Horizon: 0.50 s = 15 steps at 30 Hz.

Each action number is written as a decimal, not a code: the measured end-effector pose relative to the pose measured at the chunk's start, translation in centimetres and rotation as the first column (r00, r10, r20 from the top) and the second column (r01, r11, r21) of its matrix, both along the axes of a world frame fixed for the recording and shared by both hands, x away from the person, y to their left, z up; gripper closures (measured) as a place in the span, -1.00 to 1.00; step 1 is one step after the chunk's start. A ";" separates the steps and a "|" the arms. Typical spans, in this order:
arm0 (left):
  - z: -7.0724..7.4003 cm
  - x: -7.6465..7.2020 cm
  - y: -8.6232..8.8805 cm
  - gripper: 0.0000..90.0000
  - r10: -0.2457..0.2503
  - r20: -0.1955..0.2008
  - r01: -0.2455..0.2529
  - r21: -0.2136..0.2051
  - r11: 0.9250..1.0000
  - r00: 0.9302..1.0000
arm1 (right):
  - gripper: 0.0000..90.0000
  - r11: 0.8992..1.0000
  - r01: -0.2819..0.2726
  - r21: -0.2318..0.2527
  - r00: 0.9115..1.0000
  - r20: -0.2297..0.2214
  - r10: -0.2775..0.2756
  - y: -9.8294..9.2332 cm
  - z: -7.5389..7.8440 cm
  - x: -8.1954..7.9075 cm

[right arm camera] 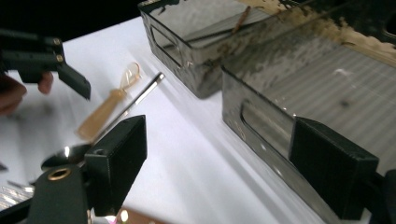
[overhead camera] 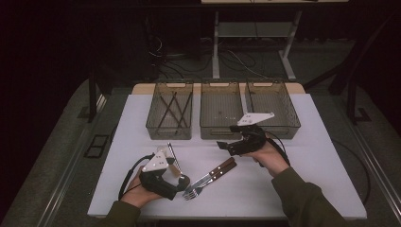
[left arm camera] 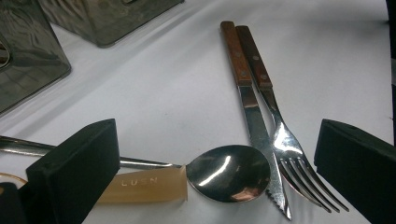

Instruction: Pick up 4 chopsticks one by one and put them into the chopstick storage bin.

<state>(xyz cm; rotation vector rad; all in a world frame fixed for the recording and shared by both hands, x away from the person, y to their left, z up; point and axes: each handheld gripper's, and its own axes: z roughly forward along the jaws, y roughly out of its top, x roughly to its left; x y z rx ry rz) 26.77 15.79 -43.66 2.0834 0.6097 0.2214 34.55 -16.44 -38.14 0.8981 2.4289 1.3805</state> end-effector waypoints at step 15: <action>0.1 -0.1 -0.1 -1.00 -0.003 0.005 0.003 0.001 1.000 1.000 | -0.59 0.998 0.066 0.011 0.998 0.005 -0.066 -6.0 -2.6 -4.2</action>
